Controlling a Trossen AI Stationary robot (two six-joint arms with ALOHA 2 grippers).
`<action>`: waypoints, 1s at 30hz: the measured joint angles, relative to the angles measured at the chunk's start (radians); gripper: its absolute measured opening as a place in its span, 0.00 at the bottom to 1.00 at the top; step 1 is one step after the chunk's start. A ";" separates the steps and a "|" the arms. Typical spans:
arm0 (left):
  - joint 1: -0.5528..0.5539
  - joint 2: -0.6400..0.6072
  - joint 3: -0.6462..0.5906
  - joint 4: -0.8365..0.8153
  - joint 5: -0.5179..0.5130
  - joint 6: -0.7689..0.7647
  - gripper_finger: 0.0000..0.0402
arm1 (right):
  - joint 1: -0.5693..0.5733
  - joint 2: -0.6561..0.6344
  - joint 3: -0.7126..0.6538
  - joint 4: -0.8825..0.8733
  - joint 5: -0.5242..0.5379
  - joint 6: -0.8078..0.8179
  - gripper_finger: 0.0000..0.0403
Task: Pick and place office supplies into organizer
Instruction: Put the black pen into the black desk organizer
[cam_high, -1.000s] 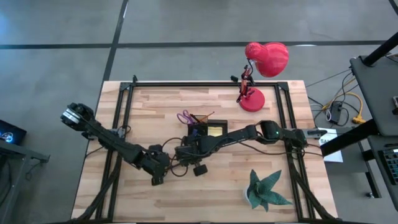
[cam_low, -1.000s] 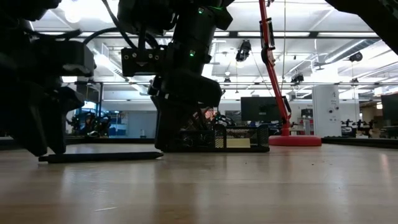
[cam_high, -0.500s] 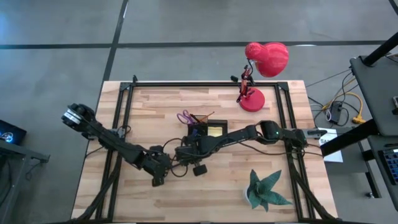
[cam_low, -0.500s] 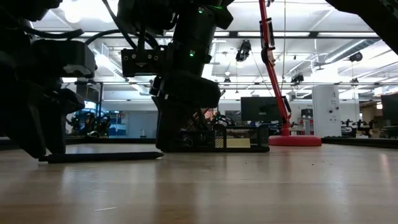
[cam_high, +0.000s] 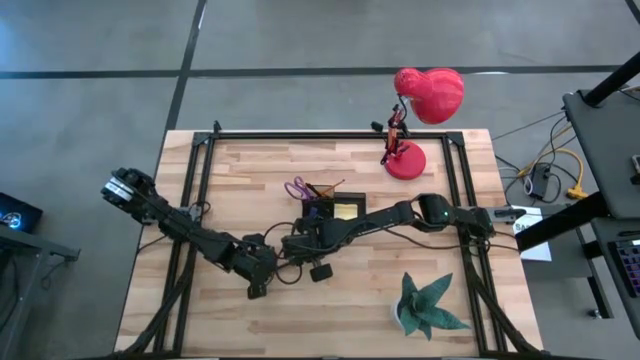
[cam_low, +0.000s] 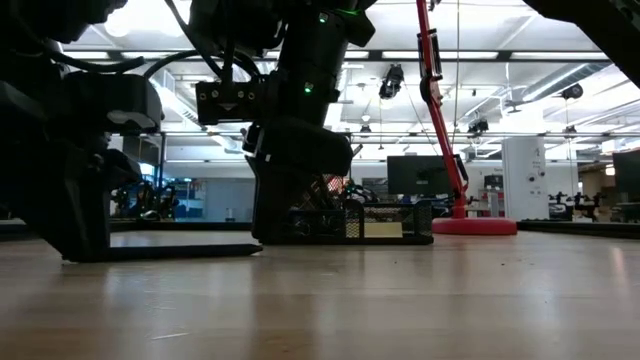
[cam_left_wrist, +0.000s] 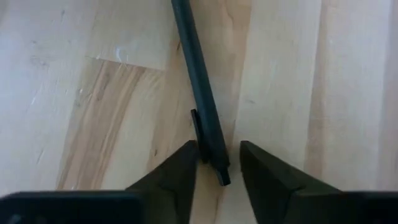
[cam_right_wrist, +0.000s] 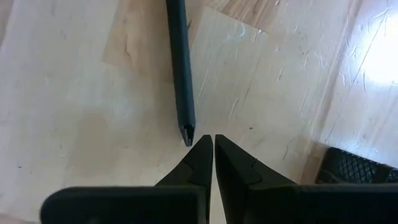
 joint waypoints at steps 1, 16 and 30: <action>0.002 0.004 0.000 0.000 -0.001 -0.001 0.25 | 0.000 0.000 0.000 0.000 0.000 0.000 0.02; 0.025 0.075 0.013 0.003 -0.009 0.004 0.10 | 0.011 -0.003 0.000 -0.025 0.051 0.045 0.02; 0.029 -0.148 0.089 -0.397 -0.120 0.030 0.05 | 0.018 -0.104 0.013 -0.003 0.395 0.185 0.02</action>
